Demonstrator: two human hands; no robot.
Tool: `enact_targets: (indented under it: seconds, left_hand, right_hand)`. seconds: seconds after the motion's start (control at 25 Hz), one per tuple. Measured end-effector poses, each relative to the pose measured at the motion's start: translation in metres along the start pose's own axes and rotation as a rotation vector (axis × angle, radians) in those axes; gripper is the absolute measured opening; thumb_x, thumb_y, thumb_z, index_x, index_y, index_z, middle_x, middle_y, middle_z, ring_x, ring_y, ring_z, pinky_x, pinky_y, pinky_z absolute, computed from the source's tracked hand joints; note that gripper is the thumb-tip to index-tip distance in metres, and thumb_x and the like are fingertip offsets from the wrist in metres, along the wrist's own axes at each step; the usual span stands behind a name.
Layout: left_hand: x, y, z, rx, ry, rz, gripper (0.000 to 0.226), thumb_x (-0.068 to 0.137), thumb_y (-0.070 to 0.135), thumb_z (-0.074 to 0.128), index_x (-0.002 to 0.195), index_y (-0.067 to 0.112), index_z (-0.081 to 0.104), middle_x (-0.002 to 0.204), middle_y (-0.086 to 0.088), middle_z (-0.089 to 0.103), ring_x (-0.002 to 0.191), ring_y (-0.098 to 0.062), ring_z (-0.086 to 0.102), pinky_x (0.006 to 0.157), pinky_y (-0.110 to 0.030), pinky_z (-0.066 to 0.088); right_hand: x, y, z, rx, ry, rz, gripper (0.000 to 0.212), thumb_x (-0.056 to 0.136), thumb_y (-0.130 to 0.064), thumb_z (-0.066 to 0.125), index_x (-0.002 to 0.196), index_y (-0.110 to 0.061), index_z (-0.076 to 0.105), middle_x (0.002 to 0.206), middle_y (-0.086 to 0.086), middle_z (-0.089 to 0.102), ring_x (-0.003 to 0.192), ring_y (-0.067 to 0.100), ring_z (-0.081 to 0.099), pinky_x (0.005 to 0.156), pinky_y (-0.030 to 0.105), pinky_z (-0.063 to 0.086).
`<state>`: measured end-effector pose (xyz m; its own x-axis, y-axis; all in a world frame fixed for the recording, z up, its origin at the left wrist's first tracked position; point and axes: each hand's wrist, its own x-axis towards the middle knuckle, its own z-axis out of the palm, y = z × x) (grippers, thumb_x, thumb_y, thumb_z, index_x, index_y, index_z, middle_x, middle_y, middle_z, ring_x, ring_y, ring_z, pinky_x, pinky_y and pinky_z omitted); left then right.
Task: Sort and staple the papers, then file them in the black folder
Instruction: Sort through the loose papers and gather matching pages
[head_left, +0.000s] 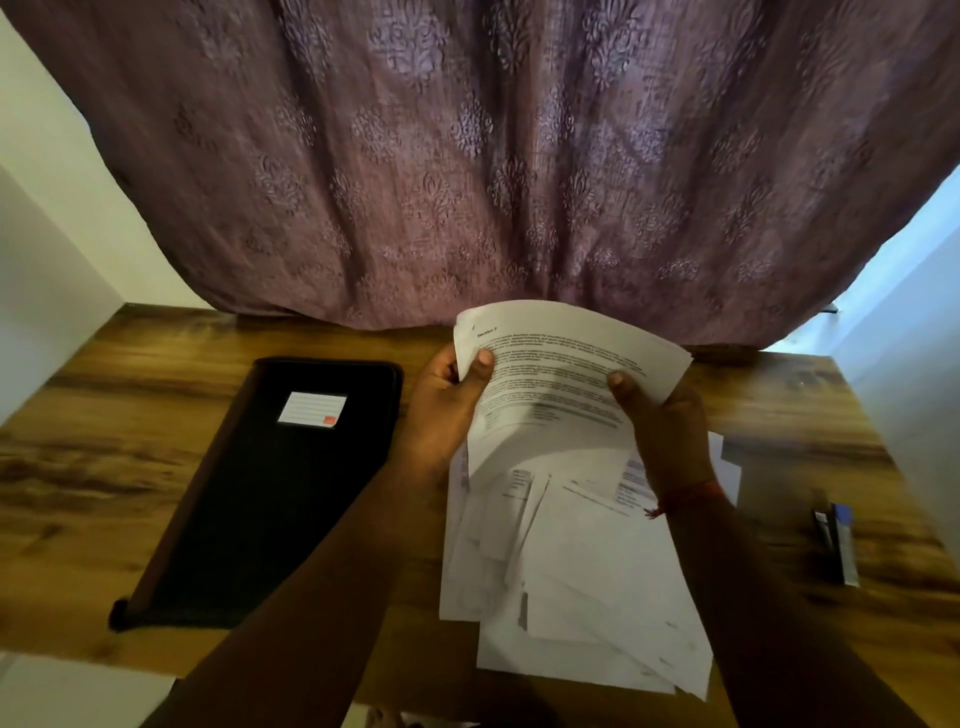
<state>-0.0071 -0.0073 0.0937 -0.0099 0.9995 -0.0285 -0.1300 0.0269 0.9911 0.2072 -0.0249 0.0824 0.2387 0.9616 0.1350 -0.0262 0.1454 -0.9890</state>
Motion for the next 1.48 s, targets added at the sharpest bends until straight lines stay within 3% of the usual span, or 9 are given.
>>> enact_targets:
  seconds: [0.12, 0.24, 0.32, 0.52, 0.76, 0.88, 1.08, 1.28, 1.48]
  left_hand:
    - [-0.003, 0.007, 0.009, -0.004, -0.005, 0.004, 0.018, 0.092, 0.033, 0.062, 0.106, 0.024, 0.069, 0.103, 0.002, 0.076, 0.097, -0.018, 0.072, 0.086, -0.04, 0.058]
    - [-0.007, 0.008, 0.01, 0.006, 0.025, 0.026, 0.016, 0.087, 0.038, 0.064, 0.098, 0.029, 0.071, 0.101, 0.003, 0.076, 0.097, -0.02, 0.072, 0.088, -0.045, 0.057]
    - [-0.012, 0.006, 0.008, 0.028, 0.013, 0.072, 0.017, 0.087, 0.04, 0.063, 0.098, 0.032, 0.072, 0.102, 0.005, 0.076, 0.099, -0.018, 0.071, 0.09, -0.044, 0.056]
    - [-0.026, 0.001, 0.006, 0.129, -0.057, 0.155, 0.016, 0.093, 0.034, 0.06, 0.103, 0.045, 0.065, 0.103, 0.026, 0.071, 0.105, -0.002, 0.066, 0.093, -0.026, 0.053]
    - [-0.028, 0.001, 0.005, 0.126, -0.066, 0.141, 0.016, 0.091, 0.041, 0.061, 0.102, 0.05, 0.067, 0.109, 0.022, 0.071, 0.108, -0.005, 0.066, 0.097, -0.033, 0.053]
    - [-0.03, 0.003, 0.004, 0.142, -0.057, 0.144, 0.017, 0.095, 0.035, 0.059, 0.101, 0.049, 0.065, 0.104, 0.03, 0.069, 0.106, 0.002, 0.064, 0.094, -0.025, 0.051]
    - [-0.034, 0.002, -0.001, 0.229, -0.073, 0.13, 0.014, 0.096, 0.043, 0.056, 0.105, 0.052, 0.059, 0.1, 0.035, 0.066, 0.101, 0.014, 0.06, 0.089, -0.014, 0.048]
    - [-0.032, -0.001, -0.005, 0.105, -0.026, 0.052, 0.013, 0.09, 0.042, 0.065, 0.097, 0.053, 0.069, 0.107, 0.016, 0.073, 0.105, -0.006, 0.067, 0.095, -0.036, 0.055]
    - [-0.024, 0.004, -0.008, 0.101, 0.092, 0.134, 0.023, 0.092, 0.042, 0.059, 0.106, 0.025, 0.067, 0.097, 0.005, 0.075, 0.092, -0.012, 0.072, 0.082, -0.037, 0.058]
  right_hand:
    - [-0.001, -0.005, 0.007, 0.023, 0.059, 0.051, 0.015, 0.082, -0.021, 0.073, 0.094, -0.029, 0.068, 0.094, -0.004, 0.075, 0.093, 0.02, 0.071, 0.076, 0.034, 0.06]
    - [-0.005, -0.007, 0.008, 0.047, 0.108, 0.048, 0.017, 0.076, -0.032, 0.075, 0.091, -0.028, 0.069, 0.094, -0.003, 0.074, 0.091, 0.019, 0.071, 0.077, 0.035, 0.059]
    - [-0.009, -0.006, 0.006, 0.05, 0.115, 0.036, 0.014, 0.08, -0.028, 0.074, 0.093, -0.028, 0.069, 0.093, -0.004, 0.074, 0.091, 0.016, 0.071, 0.077, 0.033, 0.059]
    - [-0.026, 0.008, 0.01, -0.034, 0.113, 0.093, 0.019, 0.079, -0.033, 0.075, 0.096, -0.03, 0.068, 0.099, -0.003, 0.073, 0.093, 0.015, 0.07, 0.081, 0.039, 0.058]
    - [-0.032, 0.013, 0.016, -0.049, 0.136, 0.109, 0.015, 0.084, -0.031, 0.073, 0.097, -0.033, 0.065, 0.101, -0.005, 0.071, 0.095, 0.016, 0.069, 0.083, 0.042, 0.059]
    - [-0.033, 0.014, 0.018, -0.051, 0.148, 0.117, 0.011, 0.085, -0.033, 0.071, 0.095, -0.034, 0.065, 0.1, -0.006, 0.071, 0.094, 0.016, 0.068, 0.083, 0.043, 0.058]
    - [-0.035, 0.015, 0.034, -0.061, 0.135, 0.117, 0.005, 0.089, -0.034, 0.067, 0.094, -0.032, 0.065, 0.097, -0.004, 0.072, 0.093, 0.02, 0.07, 0.081, 0.043, 0.059]
    - [-0.034, 0.019, 0.034, -0.074, 0.107, 0.099, 0.012, 0.087, -0.039, 0.067, 0.098, -0.034, 0.066, 0.104, -0.001, 0.072, 0.098, 0.02, 0.068, 0.086, 0.049, 0.057]
    - [-0.024, 0.013, 0.017, -0.088, 0.124, 0.08, 0.017, 0.088, -0.035, 0.068, 0.104, -0.031, 0.068, 0.104, -0.004, 0.072, 0.097, 0.015, 0.069, 0.087, 0.046, 0.057]
